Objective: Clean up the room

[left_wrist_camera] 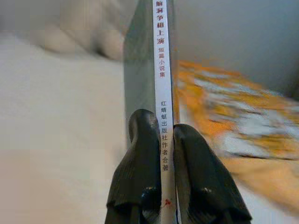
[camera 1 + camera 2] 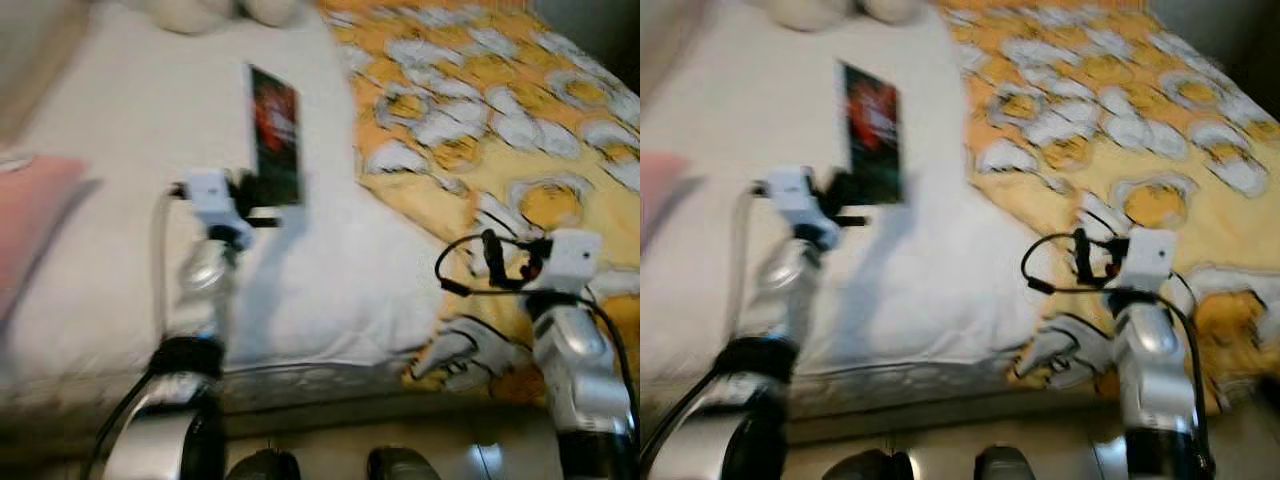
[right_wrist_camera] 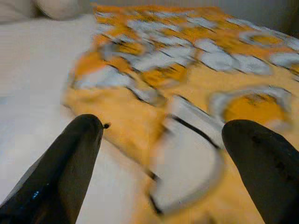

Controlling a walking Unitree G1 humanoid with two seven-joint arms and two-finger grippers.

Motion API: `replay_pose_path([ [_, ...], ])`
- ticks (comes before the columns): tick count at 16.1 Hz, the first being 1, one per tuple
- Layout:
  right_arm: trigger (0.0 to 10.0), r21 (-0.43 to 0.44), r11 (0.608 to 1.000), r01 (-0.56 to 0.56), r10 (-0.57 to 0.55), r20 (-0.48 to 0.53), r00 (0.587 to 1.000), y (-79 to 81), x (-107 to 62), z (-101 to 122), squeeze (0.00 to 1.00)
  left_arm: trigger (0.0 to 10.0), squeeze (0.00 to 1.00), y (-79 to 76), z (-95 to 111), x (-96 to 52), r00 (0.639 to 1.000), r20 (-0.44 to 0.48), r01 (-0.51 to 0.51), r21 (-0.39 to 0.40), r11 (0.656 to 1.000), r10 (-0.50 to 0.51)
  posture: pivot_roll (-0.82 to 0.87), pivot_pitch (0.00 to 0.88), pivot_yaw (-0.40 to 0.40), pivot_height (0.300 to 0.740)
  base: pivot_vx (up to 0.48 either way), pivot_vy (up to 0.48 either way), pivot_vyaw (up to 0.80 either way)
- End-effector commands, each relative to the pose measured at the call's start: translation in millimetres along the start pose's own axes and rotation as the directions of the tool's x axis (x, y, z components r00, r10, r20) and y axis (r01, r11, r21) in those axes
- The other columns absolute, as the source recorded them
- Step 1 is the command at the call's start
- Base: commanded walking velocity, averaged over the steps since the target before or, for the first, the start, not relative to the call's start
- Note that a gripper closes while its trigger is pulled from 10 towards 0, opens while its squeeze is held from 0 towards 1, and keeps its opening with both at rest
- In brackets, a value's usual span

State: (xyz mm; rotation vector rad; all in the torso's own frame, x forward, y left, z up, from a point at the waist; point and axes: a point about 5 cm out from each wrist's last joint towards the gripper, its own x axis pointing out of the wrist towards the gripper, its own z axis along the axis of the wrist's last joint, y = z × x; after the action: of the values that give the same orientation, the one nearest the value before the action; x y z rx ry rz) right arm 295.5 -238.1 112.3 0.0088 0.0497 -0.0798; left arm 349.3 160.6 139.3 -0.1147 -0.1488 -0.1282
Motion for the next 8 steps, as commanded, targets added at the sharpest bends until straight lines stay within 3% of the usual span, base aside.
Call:
replay_pose_path([
  [1,10.0,0.01,0.999,-0.033,0.033,0.004,0.999,8.1,3.9,-2,0.0,0.0,0.0,-3.9,2,-5.6,1.0,0.009,0.011,0.079,0.997,-0.012,0.0,0.0,0.002,0.74,0.0,0.0,0.62],
  [3,10.0,0.017,0.997,-0.071,0.071,0.0,0.998,17.5,9.6,-6,0.0,0.0,0.0,-1.1,-11,-18.3,0.998,-0.046,-0.031,0.109,0.994,0.036,0.03,0.0,-0.019,0.74,0.0,0.0,0.61],
  [4,10.0,0.015,0.995,-0.1,0.1,0.001,0.995,23.2,13.8,-8,0.0,10.0,0.0,-7.6,-15,-21.1,0.997,-0.066,-0.04,0.135,0.99,0.049,0.03,0.0,-0.031,0.74,0.0,0.0,0.58],
  [7,10.0,0.011,0.992,-0.129,0.128,0.008,0.992,29.1,19.5,-9,0.0,10.0,0.0,-17.9,-10,-17.1,0.997,-0.065,-0.033,0.205,0.978,0.047,0.03,0.0,-0.043,0.74,0.0,0.0,0.51],
  [8,10.0,0.011,0.992,-0.127,0.127,-0.001,0.992,29.6,19.7,-12,0.0,10.0,0.0,-16.5,-7,-15.0,0.997,-0.062,-0.027,0.217,0.976,0.041,0.03,0.0,-0.042,0.74,0.0,0.0,0.0],
])
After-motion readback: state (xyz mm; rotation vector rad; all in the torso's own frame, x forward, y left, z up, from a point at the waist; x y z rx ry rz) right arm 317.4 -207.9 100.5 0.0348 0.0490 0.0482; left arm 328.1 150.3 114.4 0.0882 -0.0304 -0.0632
